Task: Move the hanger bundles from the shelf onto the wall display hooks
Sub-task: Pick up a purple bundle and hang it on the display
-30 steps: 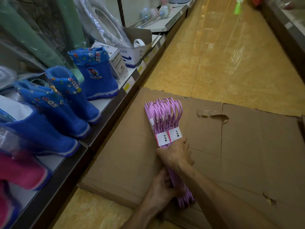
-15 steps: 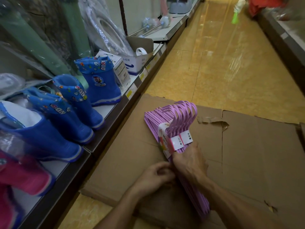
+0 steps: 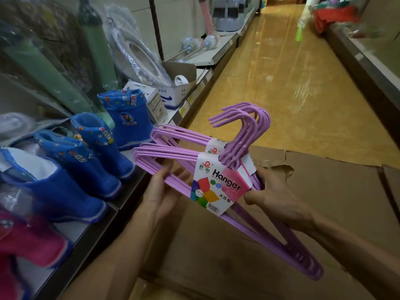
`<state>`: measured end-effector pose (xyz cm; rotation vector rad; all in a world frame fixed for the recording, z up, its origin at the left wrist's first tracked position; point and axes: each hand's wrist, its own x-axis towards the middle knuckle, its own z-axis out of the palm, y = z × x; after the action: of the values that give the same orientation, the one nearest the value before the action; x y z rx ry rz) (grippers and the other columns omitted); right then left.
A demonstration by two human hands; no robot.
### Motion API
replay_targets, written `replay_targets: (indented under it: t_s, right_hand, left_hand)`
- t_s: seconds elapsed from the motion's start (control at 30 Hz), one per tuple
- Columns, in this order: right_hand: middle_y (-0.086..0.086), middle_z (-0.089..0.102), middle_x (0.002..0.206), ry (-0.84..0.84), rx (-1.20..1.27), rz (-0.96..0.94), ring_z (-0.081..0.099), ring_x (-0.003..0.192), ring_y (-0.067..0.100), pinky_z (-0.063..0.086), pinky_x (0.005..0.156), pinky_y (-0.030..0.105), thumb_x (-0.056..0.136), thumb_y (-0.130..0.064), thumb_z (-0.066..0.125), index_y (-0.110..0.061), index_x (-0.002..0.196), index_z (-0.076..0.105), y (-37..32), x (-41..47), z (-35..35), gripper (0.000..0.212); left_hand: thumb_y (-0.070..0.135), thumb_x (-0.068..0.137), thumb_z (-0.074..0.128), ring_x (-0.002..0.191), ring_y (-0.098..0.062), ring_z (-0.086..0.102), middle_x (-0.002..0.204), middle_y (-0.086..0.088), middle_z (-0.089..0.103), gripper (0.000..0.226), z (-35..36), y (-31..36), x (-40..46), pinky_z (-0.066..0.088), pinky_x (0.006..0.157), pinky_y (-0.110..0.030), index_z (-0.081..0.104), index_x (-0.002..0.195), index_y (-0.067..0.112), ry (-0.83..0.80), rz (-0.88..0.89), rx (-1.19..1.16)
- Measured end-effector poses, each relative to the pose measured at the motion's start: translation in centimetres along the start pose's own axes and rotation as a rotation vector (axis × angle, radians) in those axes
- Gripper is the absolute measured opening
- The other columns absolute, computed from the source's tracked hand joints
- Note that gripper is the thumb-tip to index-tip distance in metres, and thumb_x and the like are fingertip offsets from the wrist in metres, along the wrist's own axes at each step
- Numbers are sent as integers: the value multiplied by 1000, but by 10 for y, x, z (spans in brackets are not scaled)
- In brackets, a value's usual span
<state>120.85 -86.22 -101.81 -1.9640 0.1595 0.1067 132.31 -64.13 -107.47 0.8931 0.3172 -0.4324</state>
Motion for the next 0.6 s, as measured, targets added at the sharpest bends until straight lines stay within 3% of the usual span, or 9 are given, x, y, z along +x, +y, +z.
replay_targets:
  t_s: [0.07,0.1,0.2,0.37,0.5,0.6]
  right_hand:
    - [-3,67,75,-32,-10,12,63,69,9,50,63,27,61,-23,65,-15,95,60,0,-3,-5,35]
    - [1,68,80,-42,-9,10,64,72,12,52,66,28,63,-22,65,-14,99,59,0,-4,-8,38]
    - [13,66,91,-58,-13,-4,62,74,12,53,70,33,66,-22,65,-15,108,57,-3,-5,-14,43]
    - [22,60,94,-68,-71,-33,54,69,11,49,62,24,68,-21,65,-15,103,55,-17,-2,-28,37]
    - [-7,64,74,-122,-91,-50,56,61,0,47,57,16,66,-23,65,-13,103,55,-48,3,-41,40]
    - [-7,58,74,-141,-61,-78,53,59,-3,45,56,12,65,-21,65,-11,104,53,-81,6,-55,42]
  left_hand:
    - [17,95,59,103,-30,72,109,-16,74,19,9,5,-3,58,82,-46,77,100,15,-40,39,-83]
    - [17,95,59,104,-31,72,112,-16,74,20,13,7,-3,60,81,-45,75,107,14,-56,44,-118]
    - [21,97,56,116,-33,66,126,-17,68,37,23,13,-7,54,96,-48,63,132,13,-107,52,-171]
    - [21,94,57,128,-33,57,132,-16,63,45,41,32,-14,44,107,-51,58,138,10,-100,83,-177]
    - [23,91,60,124,-31,58,106,-9,68,19,54,56,-21,48,100,-50,67,106,14,-72,96,-191]
    - [20,89,62,115,-30,65,103,-11,73,15,74,85,-36,46,104,-52,75,93,14,-104,123,-219]
